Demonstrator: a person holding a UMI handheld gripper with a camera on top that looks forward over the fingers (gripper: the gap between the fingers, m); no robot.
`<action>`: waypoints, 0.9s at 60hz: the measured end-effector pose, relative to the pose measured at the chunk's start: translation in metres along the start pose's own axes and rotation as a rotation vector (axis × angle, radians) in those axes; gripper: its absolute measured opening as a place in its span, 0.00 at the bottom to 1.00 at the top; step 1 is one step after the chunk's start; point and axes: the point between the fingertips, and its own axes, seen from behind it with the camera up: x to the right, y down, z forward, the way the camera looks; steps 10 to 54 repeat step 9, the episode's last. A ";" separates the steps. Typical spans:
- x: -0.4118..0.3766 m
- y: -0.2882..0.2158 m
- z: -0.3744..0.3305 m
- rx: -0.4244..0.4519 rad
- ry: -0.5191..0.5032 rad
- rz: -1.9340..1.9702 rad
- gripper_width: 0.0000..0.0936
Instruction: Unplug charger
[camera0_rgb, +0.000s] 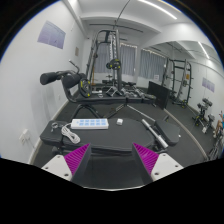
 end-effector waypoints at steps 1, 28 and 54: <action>-0.001 0.000 -0.002 0.001 0.000 -0.001 0.91; -0.003 -0.004 -0.010 0.013 -0.001 0.021 0.91; -0.003 -0.004 -0.010 0.013 -0.001 0.021 0.91</action>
